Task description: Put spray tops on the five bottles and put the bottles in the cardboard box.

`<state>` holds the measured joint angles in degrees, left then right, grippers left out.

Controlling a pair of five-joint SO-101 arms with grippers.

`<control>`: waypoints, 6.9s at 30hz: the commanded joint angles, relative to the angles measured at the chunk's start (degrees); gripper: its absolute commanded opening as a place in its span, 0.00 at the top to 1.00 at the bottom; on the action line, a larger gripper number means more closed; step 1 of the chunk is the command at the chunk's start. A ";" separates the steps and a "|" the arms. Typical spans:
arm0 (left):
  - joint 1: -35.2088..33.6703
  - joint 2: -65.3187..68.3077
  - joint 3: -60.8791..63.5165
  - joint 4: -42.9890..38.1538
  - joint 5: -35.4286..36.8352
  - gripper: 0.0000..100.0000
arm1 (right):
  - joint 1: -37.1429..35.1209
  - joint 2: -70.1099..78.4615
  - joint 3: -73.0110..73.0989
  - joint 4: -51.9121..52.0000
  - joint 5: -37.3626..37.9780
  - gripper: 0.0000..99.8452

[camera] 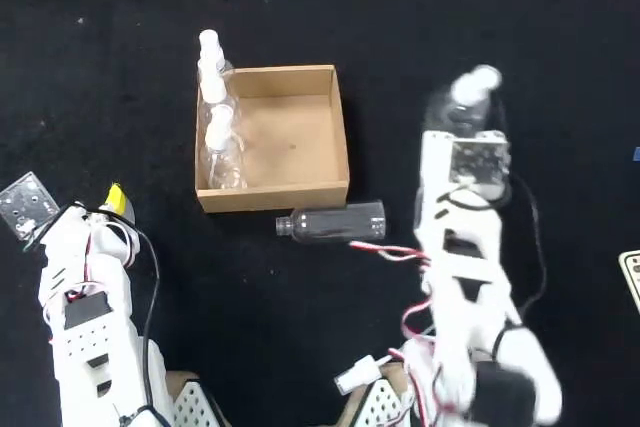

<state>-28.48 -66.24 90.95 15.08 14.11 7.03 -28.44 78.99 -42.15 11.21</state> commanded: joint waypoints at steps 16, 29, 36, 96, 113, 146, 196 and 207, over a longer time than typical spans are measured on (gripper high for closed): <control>0.75 -0.88 -0.48 -1.14 -0.44 0.81 | -18.64 10.15 -24.13 12.75 -9.85 0.99; 0.66 -0.88 -0.48 -1.14 -0.44 0.81 | -21.36 34.77 -27.12 -16.00 -9.76 0.99; 0.66 -0.88 -0.48 -1.14 -0.44 0.81 | -22.42 44.44 -28.09 -26.20 -9.76 0.99; 0.66 -0.88 -0.48 -1.14 -0.44 0.81 | -27.16 55.78 -28.70 -25.93 -9.32 0.98; 0.66 -0.88 -0.48 -1.14 -0.44 0.81 | -27.34 57.80 -28.00 -26.46 -9.41 0.79; 0.66 -0.88 -0.48 -1.14 -0.44 0.81 | -27.34 52.18 -23.43 -27.96 -9.76 0.63; 0.66 -0.88 -0.48 -1.14 -0.44 0.81 | -26.90 -5.67 -13.93 50.99 -32.18 0.63; 0.66 -0.88 -0.48 -1.14 -0.44 0.81 | -24.97 -25.63 -13.76 74.02 -35.87 0.63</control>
<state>-28.48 -66.24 90.95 15.08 14.11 -19.43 -48.40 68.79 29.67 -24.04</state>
